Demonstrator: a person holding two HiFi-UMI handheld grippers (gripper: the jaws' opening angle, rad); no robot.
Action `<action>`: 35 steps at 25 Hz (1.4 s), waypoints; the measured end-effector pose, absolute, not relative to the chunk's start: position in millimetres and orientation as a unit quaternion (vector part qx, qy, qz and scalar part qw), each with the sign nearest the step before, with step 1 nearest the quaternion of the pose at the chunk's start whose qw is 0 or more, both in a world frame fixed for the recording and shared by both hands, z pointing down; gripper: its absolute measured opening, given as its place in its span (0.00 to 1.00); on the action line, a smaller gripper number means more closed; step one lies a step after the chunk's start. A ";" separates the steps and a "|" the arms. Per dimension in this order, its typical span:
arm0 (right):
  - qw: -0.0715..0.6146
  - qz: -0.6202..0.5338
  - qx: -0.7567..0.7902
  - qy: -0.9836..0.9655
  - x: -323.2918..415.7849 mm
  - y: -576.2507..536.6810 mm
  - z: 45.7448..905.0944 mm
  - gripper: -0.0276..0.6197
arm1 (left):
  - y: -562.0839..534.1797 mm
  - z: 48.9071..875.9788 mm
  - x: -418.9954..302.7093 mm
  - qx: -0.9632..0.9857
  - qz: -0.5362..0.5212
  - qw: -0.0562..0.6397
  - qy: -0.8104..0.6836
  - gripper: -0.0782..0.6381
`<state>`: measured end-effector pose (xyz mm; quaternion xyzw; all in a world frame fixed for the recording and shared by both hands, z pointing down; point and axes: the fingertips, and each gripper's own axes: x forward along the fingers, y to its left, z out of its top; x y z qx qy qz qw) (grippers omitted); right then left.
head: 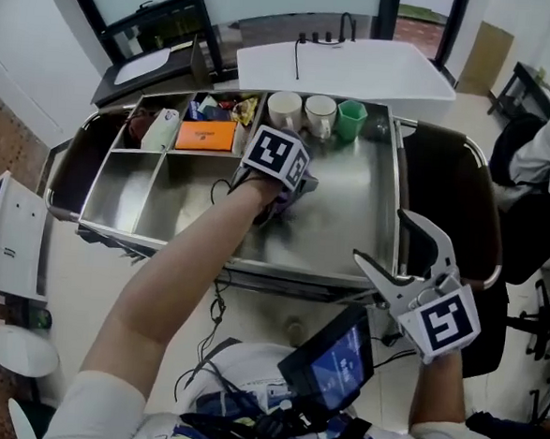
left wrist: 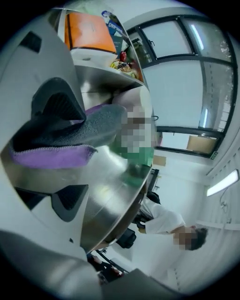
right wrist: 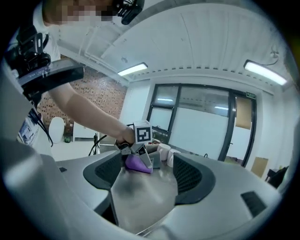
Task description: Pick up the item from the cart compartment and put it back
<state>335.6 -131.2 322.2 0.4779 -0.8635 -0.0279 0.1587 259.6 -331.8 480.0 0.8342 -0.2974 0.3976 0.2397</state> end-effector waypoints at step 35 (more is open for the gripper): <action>0.103 -0.018 0.446 -0.889 319.0 -128.2 325.2 0.59 | -252.7 325.8 212.5 0.933 0.202 0.098 -0.283 0.21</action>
